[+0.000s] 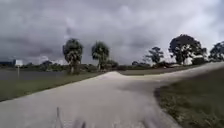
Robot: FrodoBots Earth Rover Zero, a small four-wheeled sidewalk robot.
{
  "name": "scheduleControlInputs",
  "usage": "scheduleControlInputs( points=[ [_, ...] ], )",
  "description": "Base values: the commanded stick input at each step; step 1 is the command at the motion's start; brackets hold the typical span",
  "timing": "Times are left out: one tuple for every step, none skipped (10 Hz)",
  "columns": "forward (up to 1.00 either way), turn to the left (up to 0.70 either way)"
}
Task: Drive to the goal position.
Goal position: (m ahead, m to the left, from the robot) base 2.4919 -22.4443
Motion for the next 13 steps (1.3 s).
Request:
scheduleControlInputs(
  points=[
    [0.7, 0.0],
    [0.7, 0.0],
    [0.7, 0.0],
    [0.7, 0.0],
    [0.7, 0.0],
    [0.7, 0.0],
    [0.7, 0.0],
    [0.7, 0.0],
    [0.7, 0.0],
    [0.7, 0.0],
    [0.7, 0.0],
    [0.7, 0.0],
    [0.7, 0.0]
  ],
)
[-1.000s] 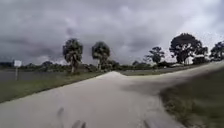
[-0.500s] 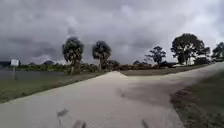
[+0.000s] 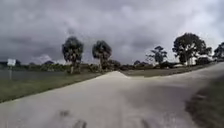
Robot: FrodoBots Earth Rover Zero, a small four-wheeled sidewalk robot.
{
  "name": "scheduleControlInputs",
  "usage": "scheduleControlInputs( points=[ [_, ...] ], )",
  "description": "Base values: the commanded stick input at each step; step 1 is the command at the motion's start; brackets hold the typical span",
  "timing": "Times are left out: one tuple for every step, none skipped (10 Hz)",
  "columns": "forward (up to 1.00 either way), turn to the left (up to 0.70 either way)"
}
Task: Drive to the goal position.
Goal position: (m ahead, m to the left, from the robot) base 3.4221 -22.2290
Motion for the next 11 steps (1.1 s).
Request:
scheduleControlInputs(
  points=[
    [0.7, -0.2],
    [0.7, -0.35],
    [0.7, -0.35],
    [0.7, -0.35],
    [0.7, -0.35],
    [0.7, -0.35],
    [0.7, -0.35],
    [0.7, -0.35],
    [0.7, -0.35],
    [0.7, -0.35],
    [0.7, -0.35]
  ],
)
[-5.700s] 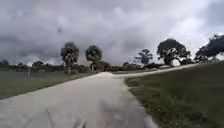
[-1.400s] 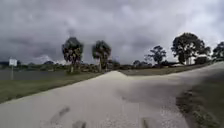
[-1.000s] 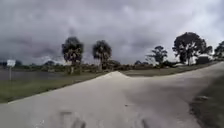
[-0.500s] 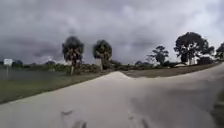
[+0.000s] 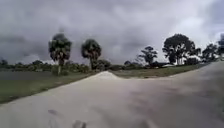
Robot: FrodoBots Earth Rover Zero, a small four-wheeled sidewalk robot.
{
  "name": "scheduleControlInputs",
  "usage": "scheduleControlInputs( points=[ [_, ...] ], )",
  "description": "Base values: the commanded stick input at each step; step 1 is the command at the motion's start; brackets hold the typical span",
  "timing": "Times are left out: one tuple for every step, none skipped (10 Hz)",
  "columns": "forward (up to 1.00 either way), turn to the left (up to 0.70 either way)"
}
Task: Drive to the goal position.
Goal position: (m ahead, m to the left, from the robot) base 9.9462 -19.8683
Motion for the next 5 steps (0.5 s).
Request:
scheduleControlInputs(
  points=[
    [0.7, -0.35],
    [0.7, -0.35],
    [0.7, -0.35],
    [0.7, -0.35],
    [0.7, -0.35]
  ],
)
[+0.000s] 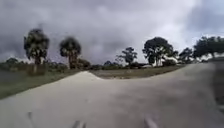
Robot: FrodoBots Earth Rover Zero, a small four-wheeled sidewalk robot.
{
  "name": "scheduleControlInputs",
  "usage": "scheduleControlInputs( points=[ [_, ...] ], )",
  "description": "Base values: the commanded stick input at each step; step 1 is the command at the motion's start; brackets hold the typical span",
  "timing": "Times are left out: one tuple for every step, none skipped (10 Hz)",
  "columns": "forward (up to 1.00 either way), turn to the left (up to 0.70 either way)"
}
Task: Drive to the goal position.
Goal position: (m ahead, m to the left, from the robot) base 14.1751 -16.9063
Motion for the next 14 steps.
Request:
scheduleControlInputs(
  points=[
    [0.7, -0.35],
    [0.7, -0.35],
    [0.7, -0.35],
    [0.7, -0.35],
    [0.7, -0.35],
    [0.7, -0.35],
    [0.7, -0.35],
    [0.7, -0.35],
    [0.7, -0.35],
    [0.7, -0.35],
    [0.7, -0.35],
    [0.7, -0.35],
    [0.7, -0.3],
    [0.7, -0.26]
  ],
)
